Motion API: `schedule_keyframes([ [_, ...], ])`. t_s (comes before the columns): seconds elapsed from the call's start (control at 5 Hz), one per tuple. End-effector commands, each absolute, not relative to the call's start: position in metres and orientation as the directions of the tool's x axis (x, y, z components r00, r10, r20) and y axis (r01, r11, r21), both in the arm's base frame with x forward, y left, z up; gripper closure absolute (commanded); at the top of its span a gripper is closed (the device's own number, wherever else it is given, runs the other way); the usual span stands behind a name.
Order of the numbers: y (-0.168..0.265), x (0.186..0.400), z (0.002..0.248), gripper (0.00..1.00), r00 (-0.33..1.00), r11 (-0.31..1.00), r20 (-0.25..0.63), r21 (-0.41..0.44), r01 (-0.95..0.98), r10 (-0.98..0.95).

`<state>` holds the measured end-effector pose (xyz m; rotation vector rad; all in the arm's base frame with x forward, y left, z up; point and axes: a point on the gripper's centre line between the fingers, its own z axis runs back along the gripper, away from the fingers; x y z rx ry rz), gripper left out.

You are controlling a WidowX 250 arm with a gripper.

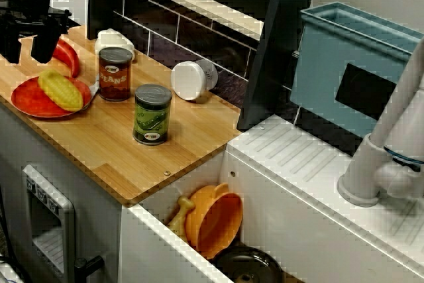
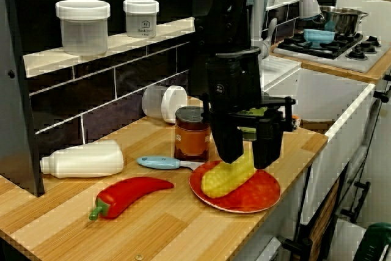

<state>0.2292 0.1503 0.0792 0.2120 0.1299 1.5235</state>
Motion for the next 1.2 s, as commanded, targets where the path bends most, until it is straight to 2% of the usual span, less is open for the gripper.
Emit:
schedule_keyframes([
  [0.0,0.141,0.226,0.092,0.0,0.037,0.023,0.079,0.177,-0.984,0.996],
  [0.4,0.126,0.234,0.097,0.0,0.019,0.01,0.053,0.177,-0.984,0.998],
  [0.6,0.12,0.233,0.101,0.0,-0.001,-0.011,0.073,0.131,-0.991,0.997],
  [1.0,0.114,0.234,0.091,0.0,0.086,0.084,0.11,0.021,-0.996,0.99],
])
